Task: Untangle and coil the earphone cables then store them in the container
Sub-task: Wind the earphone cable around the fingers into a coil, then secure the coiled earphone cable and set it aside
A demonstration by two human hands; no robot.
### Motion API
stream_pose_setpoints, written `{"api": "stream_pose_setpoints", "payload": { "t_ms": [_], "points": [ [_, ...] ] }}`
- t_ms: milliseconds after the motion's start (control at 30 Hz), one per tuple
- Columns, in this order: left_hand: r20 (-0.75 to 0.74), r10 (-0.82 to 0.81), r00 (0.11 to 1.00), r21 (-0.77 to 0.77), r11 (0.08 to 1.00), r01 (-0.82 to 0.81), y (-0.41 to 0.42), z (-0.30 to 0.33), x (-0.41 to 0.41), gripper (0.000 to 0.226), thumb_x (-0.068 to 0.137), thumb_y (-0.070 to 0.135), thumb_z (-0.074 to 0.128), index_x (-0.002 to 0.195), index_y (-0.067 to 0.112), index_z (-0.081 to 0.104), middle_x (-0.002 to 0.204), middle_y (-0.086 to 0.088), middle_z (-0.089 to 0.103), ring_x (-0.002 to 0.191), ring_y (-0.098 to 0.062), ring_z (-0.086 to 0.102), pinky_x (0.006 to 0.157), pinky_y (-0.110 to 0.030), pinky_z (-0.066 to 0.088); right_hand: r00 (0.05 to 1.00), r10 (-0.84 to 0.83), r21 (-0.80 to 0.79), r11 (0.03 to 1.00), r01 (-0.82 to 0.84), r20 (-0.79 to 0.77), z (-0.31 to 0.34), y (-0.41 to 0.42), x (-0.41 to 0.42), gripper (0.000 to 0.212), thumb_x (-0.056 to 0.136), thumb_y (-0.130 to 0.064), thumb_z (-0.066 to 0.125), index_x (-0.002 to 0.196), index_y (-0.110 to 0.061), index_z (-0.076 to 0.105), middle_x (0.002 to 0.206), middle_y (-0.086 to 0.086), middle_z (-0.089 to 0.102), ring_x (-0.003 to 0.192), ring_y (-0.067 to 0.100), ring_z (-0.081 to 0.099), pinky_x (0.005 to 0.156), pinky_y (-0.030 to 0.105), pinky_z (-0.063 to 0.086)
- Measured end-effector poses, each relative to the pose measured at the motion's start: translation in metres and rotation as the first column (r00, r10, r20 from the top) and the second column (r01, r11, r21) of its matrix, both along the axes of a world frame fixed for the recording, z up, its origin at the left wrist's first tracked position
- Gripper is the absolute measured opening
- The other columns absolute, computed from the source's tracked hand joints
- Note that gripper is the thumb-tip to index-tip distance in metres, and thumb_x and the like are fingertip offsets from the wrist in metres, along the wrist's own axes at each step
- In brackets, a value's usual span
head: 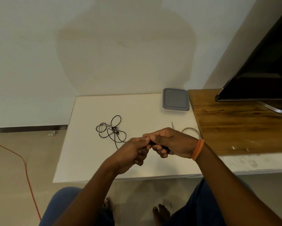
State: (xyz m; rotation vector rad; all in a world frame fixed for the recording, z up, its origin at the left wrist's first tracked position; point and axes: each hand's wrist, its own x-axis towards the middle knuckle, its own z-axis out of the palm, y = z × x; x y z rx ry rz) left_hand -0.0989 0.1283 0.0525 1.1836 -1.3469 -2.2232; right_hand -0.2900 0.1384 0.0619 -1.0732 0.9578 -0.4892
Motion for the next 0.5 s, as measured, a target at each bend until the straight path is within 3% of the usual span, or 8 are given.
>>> {"api": "stream_pose_setpoints", "payload": {
  "t_ms": [67,133,200,267,367,433,500],
  "points": [
    [0.082,0.012,0.997,-0.062,0.998,-0.007,0.003,-0.003,-0.004,0.035,0.105,0.03,0.036,0.076,0.014,0.047,0.059,0.006,0.028,0.053,-0.011,0.018,0.05,-0.023,0.019,0.992,0.021,-0.04,0.999,-0.026,-0.123,-0.004,-0.001,0.0,0.042,0.101,-0.037,0.044,0.102,-0.001,0.066,0.067,0.007,0.049,0.057,0.016,0.047,0.059,0.029,0.046],
    [0.187,0.04,0.981,-0.197,0.98,-0.002,0.006,-0.007,-0.006,0.035,0.105,0.03,0.037,0.075,0.014,0.048,0.058,0.009,0.036,0.052,-0.009,0.026,0.051,-0.024,0.025,0.981,-0.014,-0.004,1.0,0.014,-0.192,-0.006,-0.003,-0.002,0.047,0.099,-0.045,0.043,0.113,-0.004,0.063,0.082,0.012,0.065,0.071,0.024,0.064,0.071,0.036,0.056],
    [0.279,0.099,0.955,-0.322,0.947,-0.004,0.005,-0.01,-0.007,0.036,0.104,0.032,0.038,0.072,0.018,0.049,0.059,0.01,0.041,0.052,-0.008,0.032,0.054,-0.026,0.029,0.962,-0.148,0.069,0.983,0.167,-0.229,-0.009,-0.006,-0.01,0.051,0.096,-0.054,0.042,0.128,-0.016,0.054,0.105,0.011,0.07,0.094,0.027,0.069,0.081,0.039,0.057],
    [0.342,0.155,0.927,-0.42,0.908,0.004,0.003,-0.011,-0.005,0.037,0.103,0.035,0.038,0.07,0.021,0.048,0.061,0.009,0.043,0.053,-0.009,0.034,0.056,-0.028,0.03,0.895,-0.312,0.063,0.935,0.349,-0.319,-0.013,-0.014,-0.024,0.053,0.092,-0.062,0.039,0.13,-0.027,0.047,0.111,0.009,0.069,0.101,0.026,0.067,0.084,0.04,0.056],
    [0.38,0.199,0.903,-0.477,0.879,0.007,0.002,-0.014,-0.002,0.038,0.104,0.036,0.036,0.069,0.023,0.046,0.064,0.006,0.044,0.057,-0.01,0.036,0.058,-0.029,0.031,0.627,-0.515,-0.189,0.838,0.511,-0.585,-0.035,-0.022,-0.053,0.045,0.097,-0.05,0.045,0.109,-0.009,0.061,0.106,0.018,0.069,0.097,0.034,0.066,0.089,0.045,0.054],
    [0.414,0.21,0.886,-0.493,0.87,0.024,0.003,-0.017,-0.002,0.038,0.104,0.036,0.036,0.07,0.022,0.047,0.067,0.004,0.045,0.062,-0.013,0.038,0.06,-0.029,0.031,0.386,-0.518,-0.356,0.835,0.419,-0.763,-0.052,-0.019,-0.071,0.032,0.097,-0.028,0.054,0.107,-0.001,0.066,0.111,0.02,0.068,0.101,0.035,0.063,0.09,0.04,0.051],
    [0.45,0.212,0.867,-0.508,0.86,0.054,0.005,-0.02,-0.003,0.038,0.104,0.035,0.035,0.071,0.021,0.046,0.067,0.004,0.045,0.063,-0.013,0.039,0.06,-0.029,0.032,0.26,-0.465,-0.371,0.864,0.34,-0.846,-0.06,-0.013,-0.085,0.025,0.093,-0.01,0.059,0.114,0.0,0.066,0.117,0.019,0.066,0.107,0.034,0.061,0.09,0.036,0.049]
  ]
}}
